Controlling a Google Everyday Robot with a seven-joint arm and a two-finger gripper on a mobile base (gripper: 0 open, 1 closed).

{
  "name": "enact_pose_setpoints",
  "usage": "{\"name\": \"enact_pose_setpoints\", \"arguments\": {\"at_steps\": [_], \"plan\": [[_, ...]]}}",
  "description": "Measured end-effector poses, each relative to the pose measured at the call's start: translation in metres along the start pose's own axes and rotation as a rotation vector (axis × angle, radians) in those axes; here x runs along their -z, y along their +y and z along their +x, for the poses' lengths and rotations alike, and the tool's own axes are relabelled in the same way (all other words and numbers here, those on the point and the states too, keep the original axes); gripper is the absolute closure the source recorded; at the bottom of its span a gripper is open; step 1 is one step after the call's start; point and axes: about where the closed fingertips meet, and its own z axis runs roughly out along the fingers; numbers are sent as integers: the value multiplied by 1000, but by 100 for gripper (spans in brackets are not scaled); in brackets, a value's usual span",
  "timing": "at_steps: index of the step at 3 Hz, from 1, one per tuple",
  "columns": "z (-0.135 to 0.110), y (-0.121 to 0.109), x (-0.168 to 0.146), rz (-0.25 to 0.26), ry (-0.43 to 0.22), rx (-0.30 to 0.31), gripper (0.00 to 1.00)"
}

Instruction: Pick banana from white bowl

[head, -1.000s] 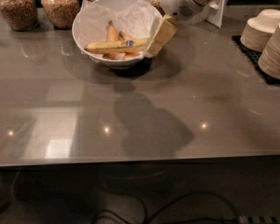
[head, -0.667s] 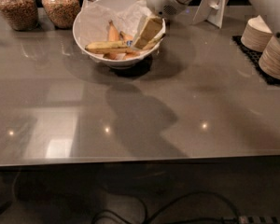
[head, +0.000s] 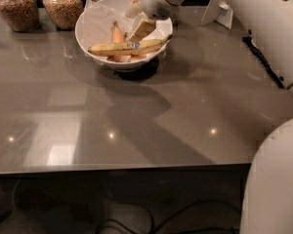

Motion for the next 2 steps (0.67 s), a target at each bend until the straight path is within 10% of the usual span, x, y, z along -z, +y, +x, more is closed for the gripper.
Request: {"name": "enact_pose_setpoints", "arguments": {"at_steps": [2], "plan": [[23,2,-38,-41,52,-22,39]]}}
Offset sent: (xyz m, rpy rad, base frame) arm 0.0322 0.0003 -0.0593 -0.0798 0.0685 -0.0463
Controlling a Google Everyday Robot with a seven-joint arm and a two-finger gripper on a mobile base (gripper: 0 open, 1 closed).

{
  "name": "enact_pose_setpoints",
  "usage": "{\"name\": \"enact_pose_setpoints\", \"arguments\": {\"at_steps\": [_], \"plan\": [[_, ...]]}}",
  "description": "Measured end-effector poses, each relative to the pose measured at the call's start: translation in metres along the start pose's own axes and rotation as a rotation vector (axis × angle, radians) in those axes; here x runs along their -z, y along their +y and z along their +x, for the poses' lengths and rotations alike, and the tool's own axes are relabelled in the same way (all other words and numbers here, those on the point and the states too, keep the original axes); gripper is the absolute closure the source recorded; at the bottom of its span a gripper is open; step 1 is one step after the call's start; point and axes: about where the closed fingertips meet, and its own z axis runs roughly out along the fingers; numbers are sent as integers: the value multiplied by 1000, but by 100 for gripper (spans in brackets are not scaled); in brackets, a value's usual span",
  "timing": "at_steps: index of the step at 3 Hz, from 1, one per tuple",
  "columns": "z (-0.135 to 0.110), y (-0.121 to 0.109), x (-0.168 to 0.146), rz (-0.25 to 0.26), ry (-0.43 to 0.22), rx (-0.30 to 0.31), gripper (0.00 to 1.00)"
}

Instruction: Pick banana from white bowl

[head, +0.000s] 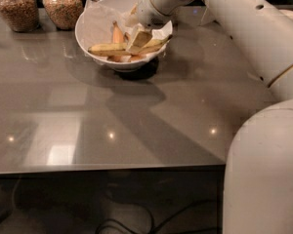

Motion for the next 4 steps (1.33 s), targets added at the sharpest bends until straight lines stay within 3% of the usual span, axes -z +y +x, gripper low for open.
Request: {"name": "enact_pose_setpoints", "arguments": {"at_steps": [2,3,4], "plan": [[25,4,-30,-31,58,-31,40],[34,5,-40,-37,77,-44,46],[37,5,-44,-40,88,-45,64]]}}
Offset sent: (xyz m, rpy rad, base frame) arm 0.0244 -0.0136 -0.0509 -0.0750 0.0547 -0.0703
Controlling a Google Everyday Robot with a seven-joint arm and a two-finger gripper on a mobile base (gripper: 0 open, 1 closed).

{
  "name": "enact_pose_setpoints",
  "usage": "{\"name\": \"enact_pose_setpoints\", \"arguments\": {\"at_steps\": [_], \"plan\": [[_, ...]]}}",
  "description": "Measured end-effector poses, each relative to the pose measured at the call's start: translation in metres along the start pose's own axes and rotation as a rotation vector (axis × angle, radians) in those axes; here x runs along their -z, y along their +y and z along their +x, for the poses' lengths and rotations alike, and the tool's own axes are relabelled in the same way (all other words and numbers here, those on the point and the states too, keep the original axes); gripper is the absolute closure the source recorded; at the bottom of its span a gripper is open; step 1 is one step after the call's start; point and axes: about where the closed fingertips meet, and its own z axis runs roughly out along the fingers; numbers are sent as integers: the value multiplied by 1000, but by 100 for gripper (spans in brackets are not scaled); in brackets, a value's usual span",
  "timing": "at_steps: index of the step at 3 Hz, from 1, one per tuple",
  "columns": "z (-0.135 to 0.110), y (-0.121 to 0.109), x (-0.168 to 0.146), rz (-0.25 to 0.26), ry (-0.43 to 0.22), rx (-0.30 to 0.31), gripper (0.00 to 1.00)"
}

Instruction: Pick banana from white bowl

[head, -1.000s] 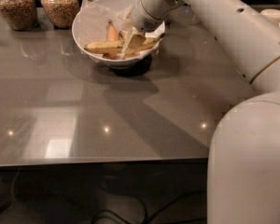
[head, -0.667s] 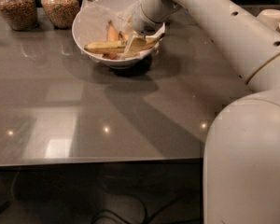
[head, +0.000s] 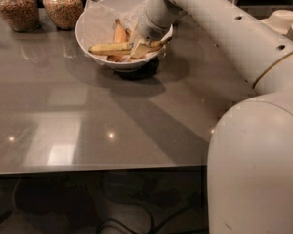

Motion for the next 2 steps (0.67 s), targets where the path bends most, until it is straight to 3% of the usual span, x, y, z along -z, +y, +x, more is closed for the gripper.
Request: {"name": "enact_pose_setpoints", "arguments": {"at_steps": [1,2], "plan": [[-5,0,6,3,7,12,87],[-14,0,24,13,1,27,100]]}}
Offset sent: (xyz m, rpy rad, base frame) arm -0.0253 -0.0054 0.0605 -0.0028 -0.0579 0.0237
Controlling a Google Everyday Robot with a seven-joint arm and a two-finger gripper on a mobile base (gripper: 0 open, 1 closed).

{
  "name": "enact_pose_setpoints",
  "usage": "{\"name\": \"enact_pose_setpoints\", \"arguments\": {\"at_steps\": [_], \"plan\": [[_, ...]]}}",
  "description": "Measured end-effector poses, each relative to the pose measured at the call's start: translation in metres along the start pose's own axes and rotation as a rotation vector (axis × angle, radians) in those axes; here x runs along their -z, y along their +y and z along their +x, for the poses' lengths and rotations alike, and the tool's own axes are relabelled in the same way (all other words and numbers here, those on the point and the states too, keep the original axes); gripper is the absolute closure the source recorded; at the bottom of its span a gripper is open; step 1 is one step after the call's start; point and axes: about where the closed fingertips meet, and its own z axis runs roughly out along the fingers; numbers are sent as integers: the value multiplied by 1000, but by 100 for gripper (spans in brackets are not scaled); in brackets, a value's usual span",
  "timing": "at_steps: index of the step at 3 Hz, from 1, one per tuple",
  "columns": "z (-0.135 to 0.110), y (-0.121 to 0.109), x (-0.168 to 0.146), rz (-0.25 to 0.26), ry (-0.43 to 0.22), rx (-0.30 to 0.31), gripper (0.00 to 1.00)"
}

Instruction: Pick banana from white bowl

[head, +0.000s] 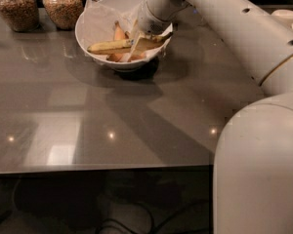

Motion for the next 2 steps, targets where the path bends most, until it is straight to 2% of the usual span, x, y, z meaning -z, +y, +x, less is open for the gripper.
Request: {"name": "enact_pose_setpoints", "arguments": {"at_steps": [1,2], "plan": [[-10,4,32,20,-19,20,100],[-19,21,72,35,-108,21,100]]}}
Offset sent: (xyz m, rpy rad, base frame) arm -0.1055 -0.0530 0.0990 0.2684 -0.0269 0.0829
